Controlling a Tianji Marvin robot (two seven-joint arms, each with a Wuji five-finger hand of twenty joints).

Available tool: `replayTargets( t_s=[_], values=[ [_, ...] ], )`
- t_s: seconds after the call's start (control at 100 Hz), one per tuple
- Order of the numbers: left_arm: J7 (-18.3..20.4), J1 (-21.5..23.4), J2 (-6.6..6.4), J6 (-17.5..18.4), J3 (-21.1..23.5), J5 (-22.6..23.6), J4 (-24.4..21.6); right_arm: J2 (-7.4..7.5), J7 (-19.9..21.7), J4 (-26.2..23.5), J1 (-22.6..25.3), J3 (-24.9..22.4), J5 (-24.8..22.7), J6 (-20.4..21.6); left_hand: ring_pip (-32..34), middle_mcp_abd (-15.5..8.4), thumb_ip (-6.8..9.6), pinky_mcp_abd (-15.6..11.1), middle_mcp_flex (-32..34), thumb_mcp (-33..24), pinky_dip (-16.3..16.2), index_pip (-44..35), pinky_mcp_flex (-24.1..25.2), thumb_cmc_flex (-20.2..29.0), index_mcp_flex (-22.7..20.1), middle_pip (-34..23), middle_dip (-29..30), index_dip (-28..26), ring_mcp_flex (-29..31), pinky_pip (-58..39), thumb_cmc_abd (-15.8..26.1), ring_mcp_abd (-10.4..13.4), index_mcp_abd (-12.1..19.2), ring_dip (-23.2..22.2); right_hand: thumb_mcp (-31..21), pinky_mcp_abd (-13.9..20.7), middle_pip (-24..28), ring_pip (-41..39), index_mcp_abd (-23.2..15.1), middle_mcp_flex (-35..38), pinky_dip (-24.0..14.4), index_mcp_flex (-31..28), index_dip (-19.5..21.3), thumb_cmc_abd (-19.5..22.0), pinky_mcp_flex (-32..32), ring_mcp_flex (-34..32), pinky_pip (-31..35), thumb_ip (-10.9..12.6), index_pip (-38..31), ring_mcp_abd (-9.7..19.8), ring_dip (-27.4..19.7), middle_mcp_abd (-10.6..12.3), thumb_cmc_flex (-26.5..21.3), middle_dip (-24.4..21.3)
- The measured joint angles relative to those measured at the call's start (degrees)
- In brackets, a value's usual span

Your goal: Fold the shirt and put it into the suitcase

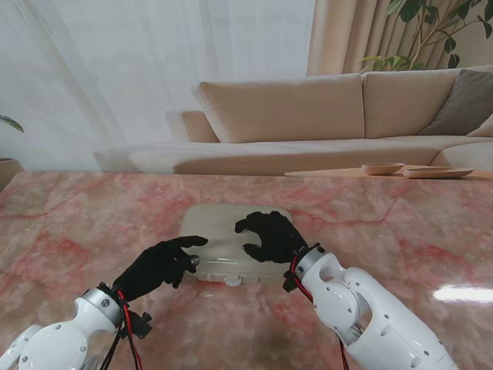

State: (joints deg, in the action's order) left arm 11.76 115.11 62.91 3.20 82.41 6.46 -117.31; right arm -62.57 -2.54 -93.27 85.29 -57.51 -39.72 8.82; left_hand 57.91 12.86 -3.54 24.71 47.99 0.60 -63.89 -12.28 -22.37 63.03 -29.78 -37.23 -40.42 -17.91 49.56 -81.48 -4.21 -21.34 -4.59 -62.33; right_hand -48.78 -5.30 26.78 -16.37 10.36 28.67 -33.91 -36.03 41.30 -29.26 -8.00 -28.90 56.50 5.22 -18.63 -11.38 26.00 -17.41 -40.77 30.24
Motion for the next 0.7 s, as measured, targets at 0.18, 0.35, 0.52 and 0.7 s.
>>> replayTargets(
  t_s=[0.18, 0.35, 0.52, 0.7],
  values=[
    [6.45, -0.56, -1.2, -0.34, -0.62, -2.48, 0.84, 0.01, 0.55, -0.15, -0.01, -0.01, 0.11, -0.15, 6.43, -1.62, 0.02, 0.0, 2.59, -0.35, -2.03, -0.41, -4.84, 1.4, 0.0, -6.27, -4.47, 2.39, 4.24, -3.96, 0.0, 1.68, -0.02, -0.87, 0.01, 0.55, 0.0, 0.3, 0.0, -0.12, 0.0, 0.0, 0.0, 0.0, 0.46, 0.54, -0.02, 0.0, 0.0, 0.42, 0.0, 0.19, 0.0, 0.0],
    [7.17, -1.65, -1.52, -1.1, -1.84, -4.21, 2.73, 0.01, 0.7, -0.22, -0.01, -0.02, 0.1, -0.38, 9.57, -2.55, 0.02, -0.04, 3.76, -0.36, -2.12, -0.66, -8.28, 2.3, 0.0, -9.08, -6.18, 3.29, 7.03, -6.36, 0.0, 2.69, -0.02, -0.87, 0.04, 1.3, 0.0, 0.38, 0.0, -0.19, 0.0, 0.0, 0.0, 0.11, 0.47, 0.58, -0.06, 0.0, 0.0, 1.1, -0.01, 0.73, 0.0, 0.0],
    [12.44, -3.09, -2.18, -2.91, -2.66, -7.71, 4.86, 0.01, 0.8, -0.45, 0.16, -0.07, 0.16, -0.8, 11.88, -4.03, 0.09, -0.35, 5.03, -0.39, -2.12, -1.23, -10.4, 2.98, 0.0, -11.81, -7.43, 3.96, 8.47, -7.82, 0.0, 3.44, -2.03, -0.88, 0.05, 1.75, 0.0, 0.68, 0.0, -0.25, 0.0, 0.0, 0.0, 0.11, 0.48, 0.63, -0.66, 0.0, 0.0, 1.47, -0.01, 0.86, 0.0, -0.01],
    [15.27, -4.17, -2.63, -5.22, -3.83, -9.72, 7.06, 0.01, 1.18, -0.63, 0.25, -0.15, 0.31, -1.02, 14.7, -5.48, 0.13, -0.35, 7.87, -0.4, -2.13, -1.23, -12.8, 4.26, 0.0, -14.35, -8.08, 5.25, 11.24, -10.32, 0.0, 3.56, -8.28, -0.88, 0.05, 2.0, 0.04, 0.86, 0.0, -0.76, 0.0, 0.0, 0.0, 0.11, 0.97, 1.01, -0.78, 0.0, 0.0, 1.71, -0.01, 0.92, 0.0, -0.01]
  ],
)
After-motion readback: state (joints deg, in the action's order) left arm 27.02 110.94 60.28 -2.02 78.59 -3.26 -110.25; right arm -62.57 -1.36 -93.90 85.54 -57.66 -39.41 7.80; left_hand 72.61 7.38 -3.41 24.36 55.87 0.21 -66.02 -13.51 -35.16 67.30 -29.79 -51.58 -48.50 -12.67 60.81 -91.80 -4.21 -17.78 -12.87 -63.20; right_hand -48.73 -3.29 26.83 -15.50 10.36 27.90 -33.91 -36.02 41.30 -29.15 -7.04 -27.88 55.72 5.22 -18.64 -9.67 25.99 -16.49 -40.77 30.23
